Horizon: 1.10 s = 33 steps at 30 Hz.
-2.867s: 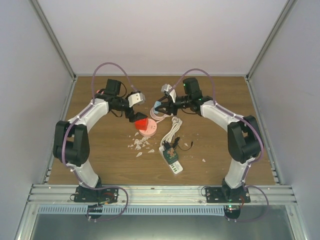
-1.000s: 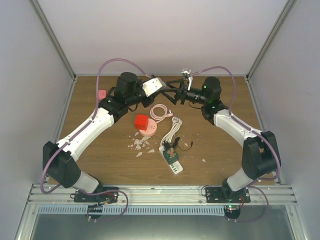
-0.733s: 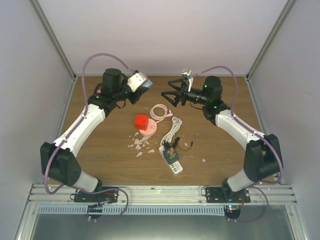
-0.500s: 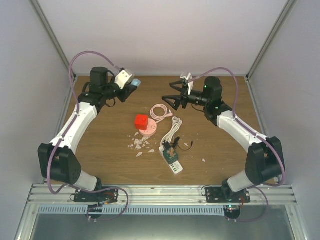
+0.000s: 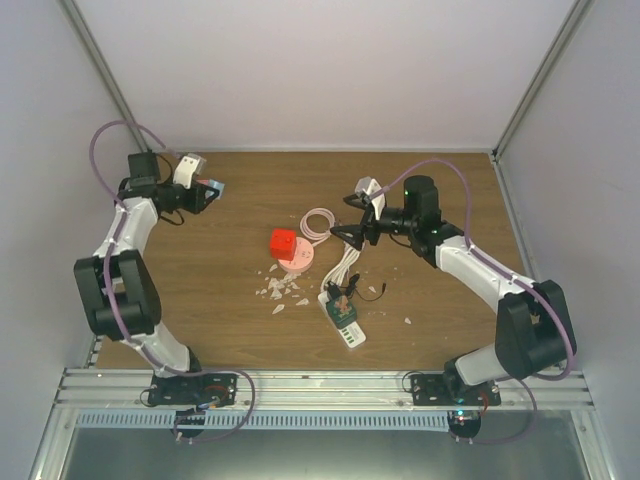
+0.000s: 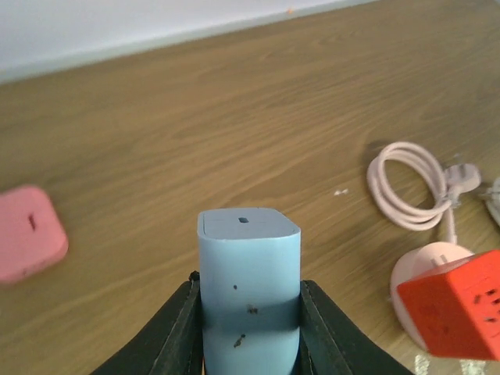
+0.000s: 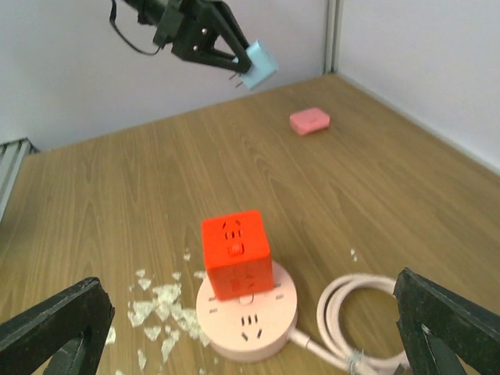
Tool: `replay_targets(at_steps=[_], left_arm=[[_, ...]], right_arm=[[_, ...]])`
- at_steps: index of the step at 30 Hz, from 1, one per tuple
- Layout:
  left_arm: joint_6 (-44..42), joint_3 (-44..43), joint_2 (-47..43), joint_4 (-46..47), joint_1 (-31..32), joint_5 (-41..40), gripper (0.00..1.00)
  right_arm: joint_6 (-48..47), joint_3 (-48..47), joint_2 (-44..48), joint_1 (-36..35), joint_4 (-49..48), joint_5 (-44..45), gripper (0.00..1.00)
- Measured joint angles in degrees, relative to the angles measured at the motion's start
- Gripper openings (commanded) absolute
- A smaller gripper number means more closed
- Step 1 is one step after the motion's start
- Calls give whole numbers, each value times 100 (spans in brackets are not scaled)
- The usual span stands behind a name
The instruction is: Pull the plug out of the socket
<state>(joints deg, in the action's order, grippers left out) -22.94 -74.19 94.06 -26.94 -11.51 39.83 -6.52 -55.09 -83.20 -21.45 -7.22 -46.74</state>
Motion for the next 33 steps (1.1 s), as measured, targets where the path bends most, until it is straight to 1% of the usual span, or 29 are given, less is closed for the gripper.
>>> replay_targets(at_steps=[3,7,10,14,18,28,33], left_arm=[[-9,-42,424,-140,-358,146,1],[-17,-479,1226,-398,-678,374,1],[-4,-831,1845,-479,-826,463,2],[17,-1051,2328,-595,-918,518,3],[72,-1213,2583,-686,-922,542,5],[229,-1567,2981,-863,-940,579,7],[264,-1770,3268,-973,-966,579,9]], right_arm=[[-205,168,2,0,164,2,100],[-367,197,2,0,280,-9,100],[-442,197,-11,0,308,-24,100],[-551,197,-15,0,380,-31,100],[-610,197,-15,0,385,-50,100],[-660,197,-17,0,461,-205,100],[-673,197,-17,0,472,-223,100]])
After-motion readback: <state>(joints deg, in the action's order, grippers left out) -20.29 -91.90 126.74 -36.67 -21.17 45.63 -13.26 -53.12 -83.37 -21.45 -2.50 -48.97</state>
